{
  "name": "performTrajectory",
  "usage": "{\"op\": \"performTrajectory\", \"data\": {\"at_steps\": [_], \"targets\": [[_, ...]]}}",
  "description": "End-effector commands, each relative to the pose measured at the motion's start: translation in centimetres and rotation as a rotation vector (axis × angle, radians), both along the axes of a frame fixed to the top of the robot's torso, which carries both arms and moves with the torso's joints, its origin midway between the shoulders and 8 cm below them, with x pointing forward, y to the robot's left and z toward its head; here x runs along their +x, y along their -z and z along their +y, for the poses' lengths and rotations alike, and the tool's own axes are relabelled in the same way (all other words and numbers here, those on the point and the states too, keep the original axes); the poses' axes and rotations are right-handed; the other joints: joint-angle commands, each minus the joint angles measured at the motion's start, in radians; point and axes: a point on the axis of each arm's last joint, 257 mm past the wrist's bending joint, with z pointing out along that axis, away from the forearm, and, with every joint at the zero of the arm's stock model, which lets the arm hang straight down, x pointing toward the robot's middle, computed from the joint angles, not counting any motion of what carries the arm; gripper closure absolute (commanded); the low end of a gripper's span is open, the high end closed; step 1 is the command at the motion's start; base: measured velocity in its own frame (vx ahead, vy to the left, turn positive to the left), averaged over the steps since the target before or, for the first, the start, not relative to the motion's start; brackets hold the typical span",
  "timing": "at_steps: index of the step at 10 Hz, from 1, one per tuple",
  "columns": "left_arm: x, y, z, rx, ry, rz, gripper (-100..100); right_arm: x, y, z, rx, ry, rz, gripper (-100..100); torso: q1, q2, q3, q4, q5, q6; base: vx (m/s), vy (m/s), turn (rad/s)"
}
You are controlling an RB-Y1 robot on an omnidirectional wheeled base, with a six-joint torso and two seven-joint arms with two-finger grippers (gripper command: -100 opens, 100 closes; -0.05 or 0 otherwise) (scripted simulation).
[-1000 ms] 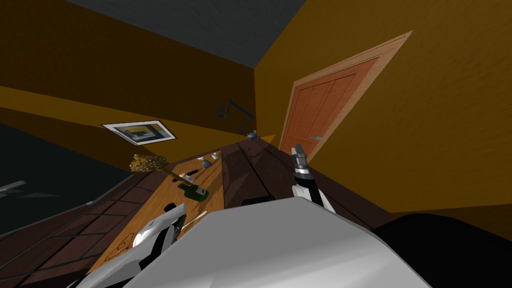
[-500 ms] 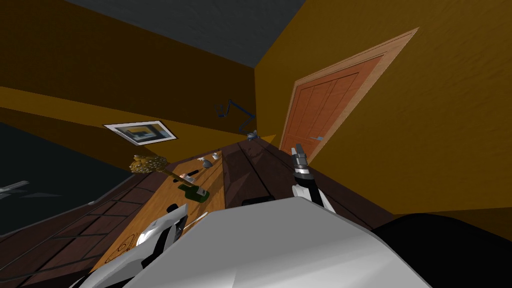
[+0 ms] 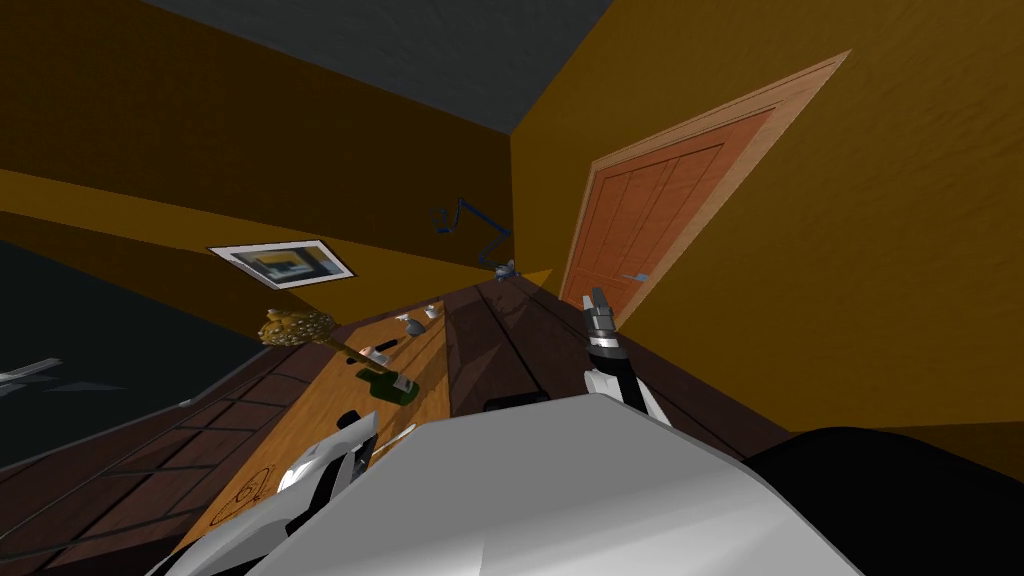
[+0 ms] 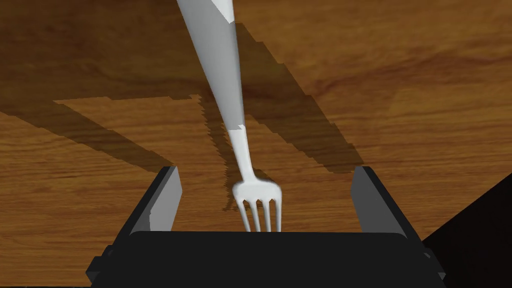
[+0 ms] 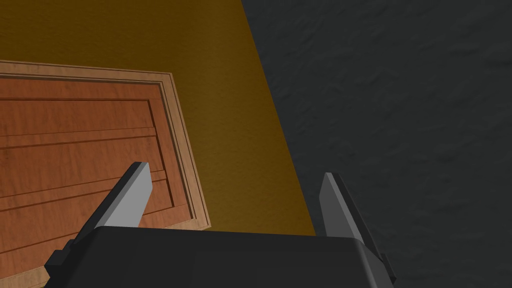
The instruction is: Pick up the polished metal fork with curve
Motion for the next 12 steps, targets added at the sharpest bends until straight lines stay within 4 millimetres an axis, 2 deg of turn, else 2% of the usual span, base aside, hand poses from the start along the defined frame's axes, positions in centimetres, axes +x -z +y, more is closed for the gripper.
{"op": "performTrajectory", "data": {"at_steps": [1,5,6,7,10,11,12], "targets": [[0.0,0.0,0.0,0.000,0.000,0.000,100,0.0,0.0,0.0,0.000,0.000,0.000,0,0.000,0.000,0.000,0.000,0.000,0.000,0.000,0.000,0.000],[0.1,-0.1,0.1,0.001,-0.001,-0.002,100,0.0,0.0,0.0,0.000,0.000,0.000,0,0.001,0.001,0.000,0.000,0.001,0.000,0.000,0.000,0.000],[0.1,-0.1,0.1,0.001,-0.001,-0.002,0,0.0,0.0,0.0,0.000,0.000,0.000,0,0.002,0.001,0.000,0.000,0.001,0.000,0.000,0.000,0.000],[0.7,-1.1,0.9,0.000,-0.004,-0.002,100,0.0,0.0,0.0,0.000,0.000,0.000,0,0.002,0.001,0.000,0.000,0.001,0.000,-0.013,0.002,-0.038],[1.2,-2.0,1.7,0.000,-0.008,-0.004,100,0.0,0.0,0.0,0.000,0.000,0.000,0,0.000,0.002,0.001,0.000,0.001,0.000,-0.025,-0.023,-0.016],[1.1,-1.8,1.6,0.001,-0.007,-0.005,100,0.0,0.0,0.0,0.000,0.000,0.000,0,-0.001,0.003,0.001,0.000,0.001,0.000,-0.011,-0.017,-0.001],[1.1,-1.9,1.6,0.001,-0.007,-0.004,0,0.0,0.0,0.0,0.000,0.000,0.000,0,0.000,0.002,0.001,0.000,0.001,0.000,0.000,0.000,0.000]]}}
